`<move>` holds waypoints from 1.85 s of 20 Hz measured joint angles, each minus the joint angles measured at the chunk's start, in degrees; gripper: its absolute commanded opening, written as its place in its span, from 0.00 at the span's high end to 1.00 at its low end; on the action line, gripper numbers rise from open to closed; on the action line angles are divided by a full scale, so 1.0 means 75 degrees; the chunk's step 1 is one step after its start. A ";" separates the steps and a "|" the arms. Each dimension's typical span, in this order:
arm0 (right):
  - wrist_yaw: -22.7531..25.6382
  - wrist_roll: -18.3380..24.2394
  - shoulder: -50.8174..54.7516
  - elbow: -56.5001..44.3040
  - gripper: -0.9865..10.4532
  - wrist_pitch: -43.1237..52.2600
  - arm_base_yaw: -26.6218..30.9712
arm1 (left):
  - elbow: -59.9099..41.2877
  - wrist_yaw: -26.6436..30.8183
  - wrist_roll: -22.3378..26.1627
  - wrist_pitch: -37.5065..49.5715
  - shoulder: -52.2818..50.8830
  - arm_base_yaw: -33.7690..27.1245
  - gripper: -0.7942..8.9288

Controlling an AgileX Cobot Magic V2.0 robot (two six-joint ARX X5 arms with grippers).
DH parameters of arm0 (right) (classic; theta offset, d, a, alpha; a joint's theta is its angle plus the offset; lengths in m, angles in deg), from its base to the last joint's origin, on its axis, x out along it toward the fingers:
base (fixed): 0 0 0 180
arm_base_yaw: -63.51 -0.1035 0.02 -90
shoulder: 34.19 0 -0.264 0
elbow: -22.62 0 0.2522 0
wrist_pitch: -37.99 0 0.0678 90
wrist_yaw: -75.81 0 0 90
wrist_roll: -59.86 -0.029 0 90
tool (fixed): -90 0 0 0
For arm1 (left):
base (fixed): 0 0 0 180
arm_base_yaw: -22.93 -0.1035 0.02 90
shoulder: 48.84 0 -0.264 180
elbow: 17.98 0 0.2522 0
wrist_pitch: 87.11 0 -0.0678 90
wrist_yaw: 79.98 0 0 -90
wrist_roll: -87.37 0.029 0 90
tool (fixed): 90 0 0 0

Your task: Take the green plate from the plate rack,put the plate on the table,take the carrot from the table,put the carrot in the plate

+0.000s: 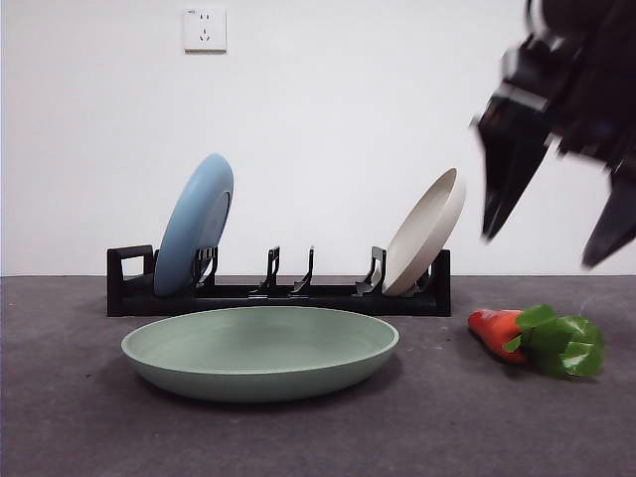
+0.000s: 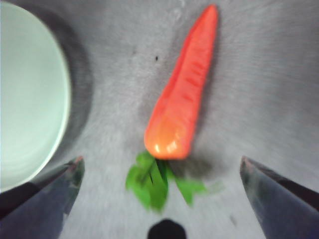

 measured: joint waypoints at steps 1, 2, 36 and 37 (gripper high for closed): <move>0.0015 -0.0061 -0.0271 0.0003 0.37 0.0160 -0.0090 | 0.0137 0.0006 -0.0082 -0.0114 -0.0262 0.0000 0.53; 0.0134 -0.0149 -0.0519 0.0003 0.37 0.0297 -0.0169 | 0.0221 0.0009 -0.0163 -0.0216 -0.0487 0.0000 0.53; 0.0769 -0.1294 0.0356 0.0055 0.93 0.1606 -0.1993 | 0.0230 0.0003 -0.0880 -0.0962 -0.1227 0.0000 0.53; 0.0769 -0.1422 0.0224 0.0055 0.93 0.1888 -0.2349 | 0.0230 0.0003 -0.0880 -0.0962 -0.1227 0.0000 0.53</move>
